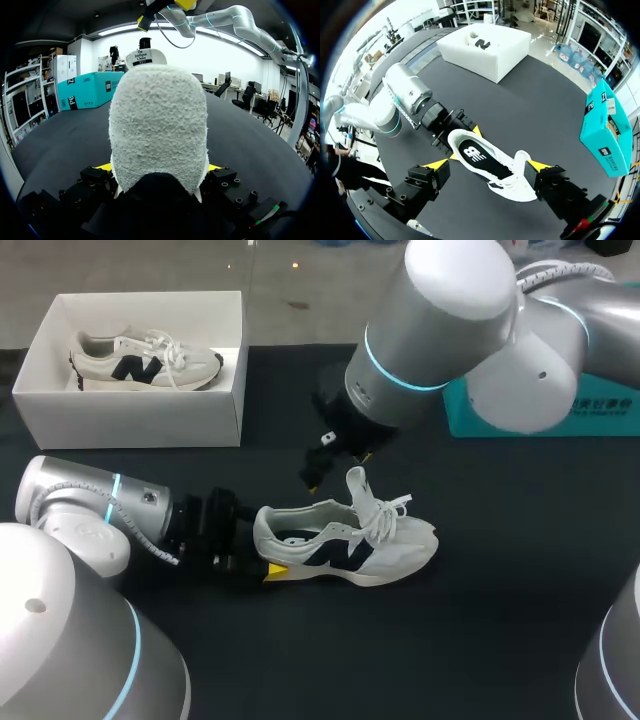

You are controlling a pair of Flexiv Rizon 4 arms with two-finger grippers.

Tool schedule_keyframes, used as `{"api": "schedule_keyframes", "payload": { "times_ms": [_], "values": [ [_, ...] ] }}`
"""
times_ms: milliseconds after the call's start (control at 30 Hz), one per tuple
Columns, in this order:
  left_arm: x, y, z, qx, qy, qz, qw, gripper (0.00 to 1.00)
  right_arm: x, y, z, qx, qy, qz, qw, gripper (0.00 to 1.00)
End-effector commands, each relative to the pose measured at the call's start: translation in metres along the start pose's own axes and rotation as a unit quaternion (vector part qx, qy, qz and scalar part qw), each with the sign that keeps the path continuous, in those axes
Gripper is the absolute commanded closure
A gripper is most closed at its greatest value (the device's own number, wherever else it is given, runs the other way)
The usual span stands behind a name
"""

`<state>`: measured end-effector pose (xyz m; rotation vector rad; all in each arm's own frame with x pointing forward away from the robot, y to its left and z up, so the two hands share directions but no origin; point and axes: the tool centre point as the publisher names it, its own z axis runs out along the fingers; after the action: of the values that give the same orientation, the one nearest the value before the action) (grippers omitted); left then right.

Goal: Take the shoe out of the shoebox, open the shoe tongue, remove and reinsert the insole, then place the shoe into the shoebox

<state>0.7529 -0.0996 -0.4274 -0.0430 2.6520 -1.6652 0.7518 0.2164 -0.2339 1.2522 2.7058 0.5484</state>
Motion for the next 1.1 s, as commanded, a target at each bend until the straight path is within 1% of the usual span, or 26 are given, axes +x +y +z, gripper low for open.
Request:
{"api": "schedule_keyframes", "payload": {
  "times_ms": [33, 500, 533, 567, 600, 633, 700, 733, 767, 867, 1100],
  "values": [
    [0.001, 0.0, 0.001, 0.0, 0.0, 0.0, 1.0, 1.0, -0.002, -0.011, -0.002, -0.016, 0.074, -0.369, 0.926, 0.0],
    [0.001, 0.0, 0.001, 0.0, 0.0, 0.0, 1.0, 1.0, -0.002, -0.011, -0.002, -0.016, 0.074, -0.369, 0.926, 0.0],
    [0.001, 0.0, 0.001, 0.0, 0.0, 0.0, 1.0, 1.0, 0.0, -0.013, 0.003, -0.015, 0.068, -0.381, 0.922, 0.0],
    [0.001, 0.0, 0.001, 0.0, 0.0, 0.0, 1.0, 1.0, 0.0, -0.014, 0.008, -0.027, 0.072, -0.386, 0.919, 0.0],
    [0.001, 0.0, 0.001, 0.0, 0.0, 0.0, 1.0, 1.0, 0.002, -0.015, 0.013, -0.028, 0.086, -0.384, 0.919, 0.0],
    [0.001, 0.0, 0.001, 0.0, 0.0, 0.0, 1.0, 1.0, 0.002, -0.016, 0.017, -0.037, 0.085, -0.385, 0.918, 0.06],
    [0.001, 0.0, 0.001, 0.0, 0.0, 0.0, 1.0, 1.0, 0.005, -0.017, 0.022, -0.048, 0.086, -0.381, 0.919, 1.0],
    [0.001, 0.0, 0.001, 0.0, 0.0, 0.0, 1.0, 1.0, 0.005, -0.016, 0.024, -0.055, 0.085, -0.378, 0.92, 1.0],
    [0.001, 0.0, 0.001, 0.0, 0.0, 0.0, 1.0, 1.0, 0.003, -0.018, 0.029, -0.052, 0.081, -0.379, 0.92, 1.0],
    [0.001, 0.0, 0.001, 0.0, 0.0, 0.0, 1.0, 1.0, 0.002, -0.019, 0.035, -0.061, 0.077, -0.366, 0.925, 1.0],
    [0.001, 0.0, 0.001, 0.0, 0.0, 0.0, 1.0, 1.0, 0.002, -0.019, 0.035, -0.061, 0.077, -0.366, 0.925, 1.0]
  ]
}}
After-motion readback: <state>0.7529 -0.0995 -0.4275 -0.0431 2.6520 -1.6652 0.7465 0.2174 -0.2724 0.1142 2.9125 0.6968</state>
